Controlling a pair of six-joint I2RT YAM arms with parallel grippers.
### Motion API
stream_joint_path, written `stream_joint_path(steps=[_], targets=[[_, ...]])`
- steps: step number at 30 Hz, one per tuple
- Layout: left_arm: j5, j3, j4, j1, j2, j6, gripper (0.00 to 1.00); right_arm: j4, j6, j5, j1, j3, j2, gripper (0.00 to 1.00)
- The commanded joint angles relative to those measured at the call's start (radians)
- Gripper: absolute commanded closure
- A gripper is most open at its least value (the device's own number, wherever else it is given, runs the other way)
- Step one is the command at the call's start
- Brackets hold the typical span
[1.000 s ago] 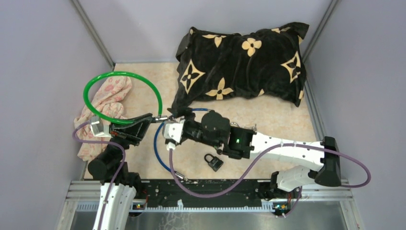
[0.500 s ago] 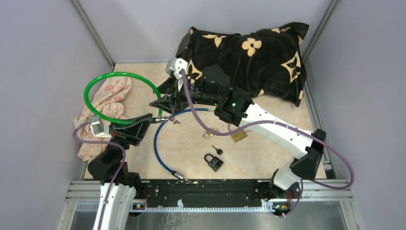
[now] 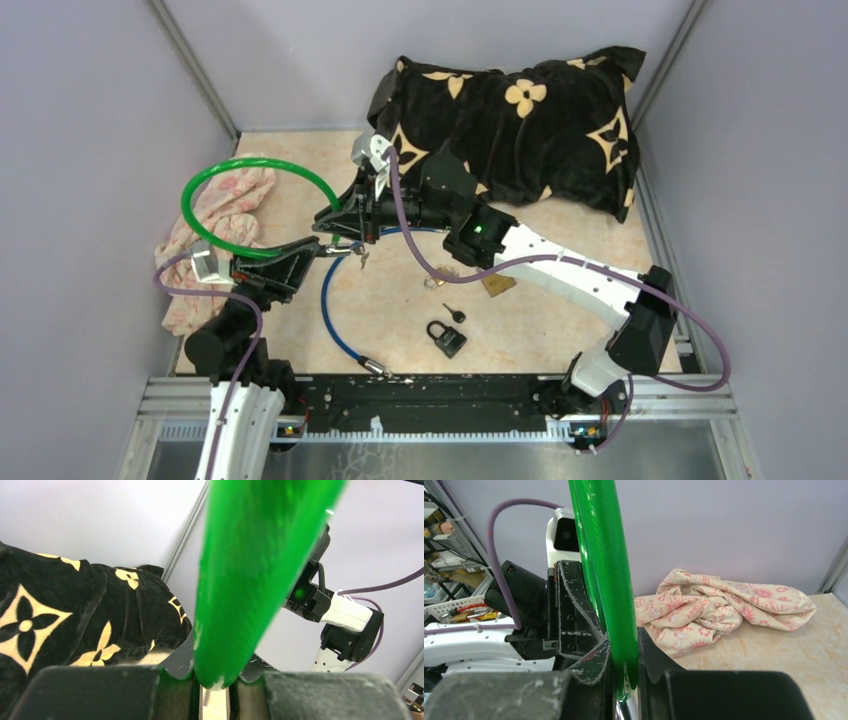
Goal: Lock with the key
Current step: Lock the lock.
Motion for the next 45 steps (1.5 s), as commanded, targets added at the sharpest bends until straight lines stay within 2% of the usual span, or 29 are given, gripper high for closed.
stream_joint_path(steps=[1,3,4,6,7,8,11,15,16,18,20,25,30,35,39,40,41,45], targets=[[-0.073,0.022,0.093,0.001,-0.007,-0.038,1.00,-0.047,0.003,-0.048,0.032,-0.012,0.014,1.00],[-0.067,0.022,0.093,0.002,-0.007,-0.032,1.00,-0.084,-0.014,-0.056,0.034,0.002,0.016,0.98],[-0.064,0.021,0.093,0.002,-0.010,-0.028,1.00,-0.097,-0.015,-0.056,0.032,0.006,0.010,0.83],[-0.051,0.019,0.093,0.002,-0.014,-0.015,1.00,-0.097,0.015,-0.067,0.008,0.002,-0.018,0.43],[-0.047,0.017,0.095,0.002,-0.016,-0.013,1.00,-0.087,0.045,-0.064,-0.012,-0.005,-0.037,0.08],[-0.043,0.015,0.096,0.002,-0.017,-0.011,1.00,-0.082,0.074,-0.055,-0.032,-0.009,-0.056,0.02],[-0.039,0.013,0.100,0.001,-0.019,-0.009,1.00,-0.123,0.135,-0.054,-0.081,0.000,-0.093,0.02],[-0.035,0.013,0.105,0.002,-0.019,-0.005,1.00,-0.167,0.302,-0.090,-0.134,-0.006,-0.104,0.02],[-0.035,0.013,0.106,0.002,-0.019,-0.005,1.00,-0.201,0.335,-0.083,-0.145,-0.008,-0.100,0.03],[-0.037,0.013,0.106,0.002,-0.018,-0.005,1.00,-0.253,0.391,-0.083,-0.160,-0.021,-0.088,0.16],[-0.036,0.013,0.106,0.000,-0.017,-0.004,1.00,-0.237,0.436,-0.124,-0.165,-0.068,-0.082,0.30],[-0.034,0.017,0.106,0.000,-0.016,-0.002,1.00,-0.154,0.499,-0.195,-0.166,-0.117,-0.082,0.51],[-0.034,0.020,0.104,0.001,-0.013,0.000,1.00,-0.098,0.533,-0.238,-0.166,-0.152,-0.084,0.62],[-0.033,0.020,0.104,0.001,-0.012,0.002,1.00,-0.080,0.542,-0.261,-0.166,-0.167,-0.082,0.65],[-0.035,0.020,0.103,0.001,-0.012,0.004,1.00,-0.061,0.548,-0.283,-0.166,-0.165,-0.079,0.87],[-0.036,0.020,0.102,0.001,-0.012,0.005,1.00,-0.050,0.550,-0.291,-0.165,-0.165,-0.078,0.97],[-0.034,0.020,0.101,0.001,-0.012,0.006,1.00,-0.037,0.551,-0.299,-0.166,-0.166,-0.080,1.00],[-0.062,0.016,0.039,0.001,-0.010,-0.018,1.00,0.017,0.506,-0.289,-0.157,-0.174,-0.107,1.00]])
